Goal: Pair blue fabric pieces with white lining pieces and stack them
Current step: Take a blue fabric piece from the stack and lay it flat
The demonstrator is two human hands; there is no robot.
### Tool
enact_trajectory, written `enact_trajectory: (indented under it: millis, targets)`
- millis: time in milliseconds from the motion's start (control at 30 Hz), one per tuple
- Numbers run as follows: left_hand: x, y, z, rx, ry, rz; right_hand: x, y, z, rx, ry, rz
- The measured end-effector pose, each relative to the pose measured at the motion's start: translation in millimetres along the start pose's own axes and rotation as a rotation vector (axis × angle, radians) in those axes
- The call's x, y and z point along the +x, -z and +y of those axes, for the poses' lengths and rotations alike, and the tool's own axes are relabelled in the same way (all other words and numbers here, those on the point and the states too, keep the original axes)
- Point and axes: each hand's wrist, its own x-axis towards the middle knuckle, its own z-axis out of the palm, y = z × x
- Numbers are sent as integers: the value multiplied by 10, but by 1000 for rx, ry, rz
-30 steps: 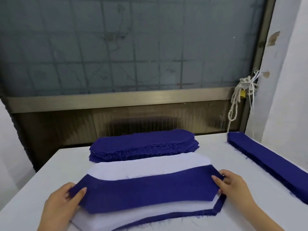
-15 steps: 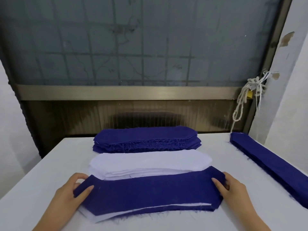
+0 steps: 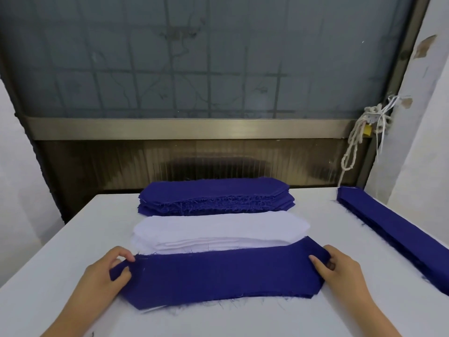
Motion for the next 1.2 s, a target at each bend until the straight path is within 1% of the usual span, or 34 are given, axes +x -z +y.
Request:
enact_trajectory:
  millis: [167, 233, 400, 533, 667, 933, 1133, 1200]
  targets:
    - [43, -2, -89, 17, -14, -21, -15, 1, -21, -25, 7, -31]
    - [61, -2, -101, 26, -7, -4, -26, 6, -32, 9, 0, -42]
    - [67, 16, -140, 18, -19, 58, -40, 19, -50, 103, 15, -1]
    - [90, 8, -149, 16, 23, 52, -56, 36, -58, 55, 38, -26]
    - [98, 1, -137, -10, 34, 53, -56, 31, -80, -9, 16, -50]
    - [99, 2, -193, 20, 38, 100, -53, 18, -82, -21, 0, -22]
    - [130, -27, -251, -32, 67, 124, -44, 5, -78, -15, 0, -6]
    - [148, -26, -243, -24, 43, 158, -53, 7, -84, -12, -1, 1]
